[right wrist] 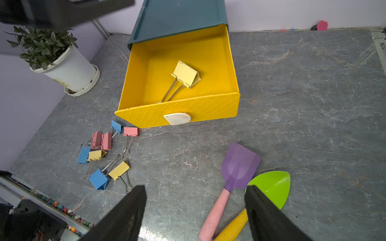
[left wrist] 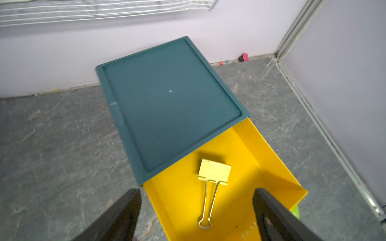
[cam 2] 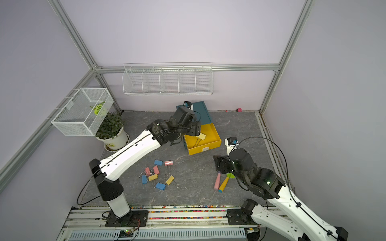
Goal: Put the binder clips in the drawer according to color
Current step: Pick up the binder clip at the center of the board.
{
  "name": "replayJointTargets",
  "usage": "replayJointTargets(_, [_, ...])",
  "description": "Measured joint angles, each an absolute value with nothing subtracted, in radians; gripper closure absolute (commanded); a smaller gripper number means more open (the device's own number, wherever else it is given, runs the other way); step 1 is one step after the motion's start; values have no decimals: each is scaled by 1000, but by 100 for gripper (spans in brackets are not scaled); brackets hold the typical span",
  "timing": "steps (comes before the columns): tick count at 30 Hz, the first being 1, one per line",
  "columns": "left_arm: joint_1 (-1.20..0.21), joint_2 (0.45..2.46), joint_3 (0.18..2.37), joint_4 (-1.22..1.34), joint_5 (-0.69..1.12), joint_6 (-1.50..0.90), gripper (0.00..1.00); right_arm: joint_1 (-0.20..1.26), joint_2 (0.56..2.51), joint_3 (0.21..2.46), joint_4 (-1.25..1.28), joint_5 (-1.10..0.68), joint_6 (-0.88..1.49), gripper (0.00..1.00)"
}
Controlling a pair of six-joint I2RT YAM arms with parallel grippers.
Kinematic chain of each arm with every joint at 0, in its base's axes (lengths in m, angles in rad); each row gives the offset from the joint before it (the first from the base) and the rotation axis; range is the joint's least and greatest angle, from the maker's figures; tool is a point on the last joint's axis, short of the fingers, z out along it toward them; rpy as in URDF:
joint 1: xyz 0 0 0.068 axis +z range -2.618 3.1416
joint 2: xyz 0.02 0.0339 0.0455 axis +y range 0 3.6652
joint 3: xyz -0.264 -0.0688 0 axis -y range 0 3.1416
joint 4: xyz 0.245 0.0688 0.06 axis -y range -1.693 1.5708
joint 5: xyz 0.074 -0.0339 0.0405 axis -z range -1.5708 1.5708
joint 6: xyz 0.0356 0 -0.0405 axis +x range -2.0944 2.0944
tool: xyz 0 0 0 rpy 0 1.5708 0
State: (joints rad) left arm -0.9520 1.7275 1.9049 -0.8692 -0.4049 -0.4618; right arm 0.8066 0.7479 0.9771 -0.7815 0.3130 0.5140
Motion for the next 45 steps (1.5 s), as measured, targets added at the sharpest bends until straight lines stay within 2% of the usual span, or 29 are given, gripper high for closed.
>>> replayJointTargets(5, [-941,1592,1713,-914,-419,-657,15,807,750,977,-778,281,488,20])
replayJointTargets(10, [-937,1459,1382,-893,-419,-860,18,806,746,977,-762,208,447,20])
replayJointTargets(15, [-937,1225,1039,-795,-363,-1055,25,807,716,966,-721,52,397,20])
replayJointTargets(20, [-942,1114,880,-751,-304,-1243,29,807,697,957,-712,-30,376,20])
replayJointTargets(25, [-991,1183,846,-741,-252,-1406,27,807,677,924,-698,-57,377,20])
replayJointTargets(33, [-1022,1453,911,-794,-135,-1632,31,807,672,921,-683,-57,377,20])
replayJointTargets(37, [-1023,1550,1008,-861,-113,-1682,25,807,665,916,-680,-57,377,20])
replayJointTargets(45, [-1008,1594,1037,-875,-106,-1698,24,807,646,905,-679,-57,376,20])
